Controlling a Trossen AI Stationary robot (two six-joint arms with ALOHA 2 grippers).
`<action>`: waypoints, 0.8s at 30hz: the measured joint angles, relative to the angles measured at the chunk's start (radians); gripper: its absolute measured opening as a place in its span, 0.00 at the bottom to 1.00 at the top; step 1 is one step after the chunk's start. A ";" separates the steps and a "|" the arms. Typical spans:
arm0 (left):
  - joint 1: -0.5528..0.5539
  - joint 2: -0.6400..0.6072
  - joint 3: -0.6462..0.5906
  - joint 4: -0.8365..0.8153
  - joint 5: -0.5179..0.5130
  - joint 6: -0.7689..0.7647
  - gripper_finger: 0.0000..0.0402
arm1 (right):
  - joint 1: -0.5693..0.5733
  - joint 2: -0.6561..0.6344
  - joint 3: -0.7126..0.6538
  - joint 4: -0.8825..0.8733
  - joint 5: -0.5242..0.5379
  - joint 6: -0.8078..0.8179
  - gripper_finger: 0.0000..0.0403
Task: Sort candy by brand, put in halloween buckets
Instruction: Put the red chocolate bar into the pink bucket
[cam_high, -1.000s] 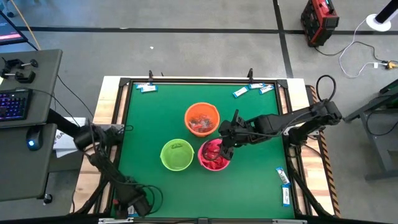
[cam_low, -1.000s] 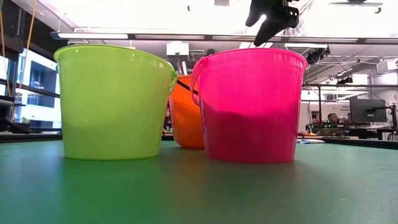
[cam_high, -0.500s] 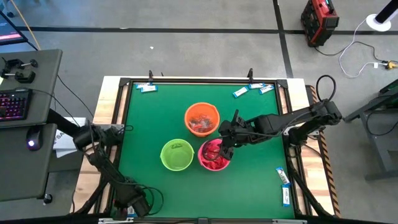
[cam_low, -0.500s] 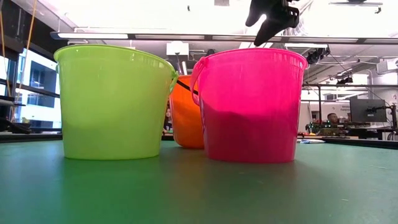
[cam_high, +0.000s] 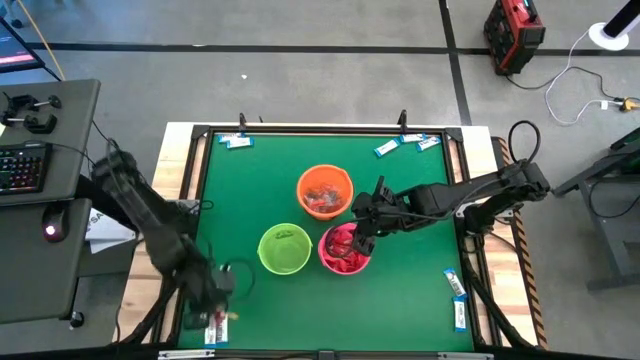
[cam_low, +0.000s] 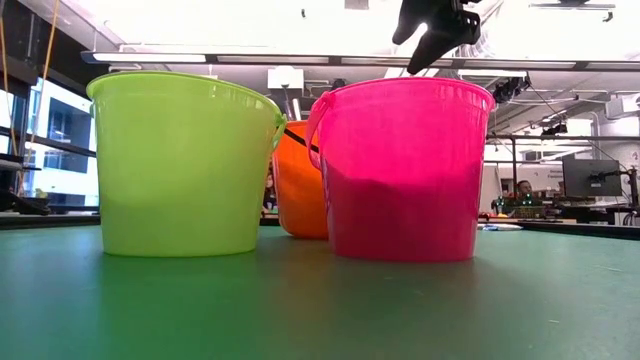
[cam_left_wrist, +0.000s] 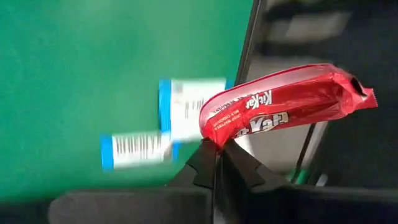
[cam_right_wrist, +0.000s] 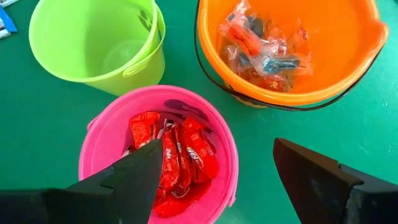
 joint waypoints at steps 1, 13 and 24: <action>0.028 -0.030 0.000 0.023 -0.045 -0.004 0.00 | 0.000 0.000 0.000 0.003 -0.010 0.001 0.74; 0.423 -0.012 0.001 0.471 -0.238 0.327 0.00 | 0.007 -0.068 0.132 0.050 0.011 -0.010 0.74; 0.610 0.265 0.000 0.902 -0.241 0.575 0.05 | 0.005 -0.071 0.163 0.026 0.107 -0.011 0.74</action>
